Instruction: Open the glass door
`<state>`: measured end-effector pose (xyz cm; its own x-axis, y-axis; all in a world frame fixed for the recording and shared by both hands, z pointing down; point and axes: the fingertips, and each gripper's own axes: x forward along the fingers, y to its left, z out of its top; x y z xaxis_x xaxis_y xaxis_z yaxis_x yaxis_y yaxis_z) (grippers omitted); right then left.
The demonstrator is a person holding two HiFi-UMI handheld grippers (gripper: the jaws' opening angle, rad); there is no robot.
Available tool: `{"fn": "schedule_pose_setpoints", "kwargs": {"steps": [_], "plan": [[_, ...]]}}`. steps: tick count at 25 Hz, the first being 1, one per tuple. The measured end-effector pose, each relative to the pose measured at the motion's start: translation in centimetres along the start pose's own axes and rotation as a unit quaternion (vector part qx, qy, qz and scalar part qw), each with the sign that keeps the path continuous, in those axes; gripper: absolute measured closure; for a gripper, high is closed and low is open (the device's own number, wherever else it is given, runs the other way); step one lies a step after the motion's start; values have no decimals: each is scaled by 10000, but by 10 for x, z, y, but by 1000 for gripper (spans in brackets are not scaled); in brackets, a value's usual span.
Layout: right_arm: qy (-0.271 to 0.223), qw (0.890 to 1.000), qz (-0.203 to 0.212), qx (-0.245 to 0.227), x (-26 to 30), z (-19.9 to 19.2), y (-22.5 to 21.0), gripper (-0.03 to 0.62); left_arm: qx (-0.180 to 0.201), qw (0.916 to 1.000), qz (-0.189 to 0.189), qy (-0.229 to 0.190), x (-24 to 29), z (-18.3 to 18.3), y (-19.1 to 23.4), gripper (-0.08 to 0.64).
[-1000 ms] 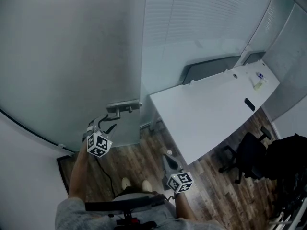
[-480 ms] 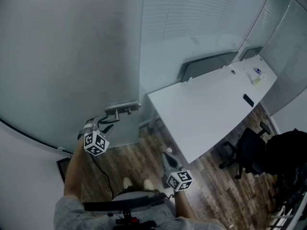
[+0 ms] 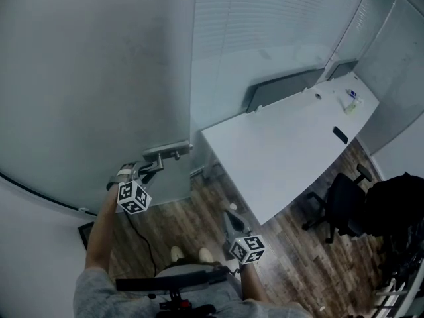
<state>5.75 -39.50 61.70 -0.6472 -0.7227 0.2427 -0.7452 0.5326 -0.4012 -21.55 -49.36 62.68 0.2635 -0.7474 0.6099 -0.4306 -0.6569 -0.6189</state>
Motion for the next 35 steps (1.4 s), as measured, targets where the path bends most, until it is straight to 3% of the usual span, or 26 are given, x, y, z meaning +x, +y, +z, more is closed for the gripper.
{"fn": "schedule_pose_setpoints", "kwargs": {"steps": [11, 35], "plan": [[-51, 9998, -194, 69, -6, -2, -2, 591, 252, 9995, -187, -41, 10, 1, -7, 506], [-248, 9985, -481, 40, -16, -2, 23, 591, 267, 9985, -326, -355, 3, 10, -14, 511]]}}
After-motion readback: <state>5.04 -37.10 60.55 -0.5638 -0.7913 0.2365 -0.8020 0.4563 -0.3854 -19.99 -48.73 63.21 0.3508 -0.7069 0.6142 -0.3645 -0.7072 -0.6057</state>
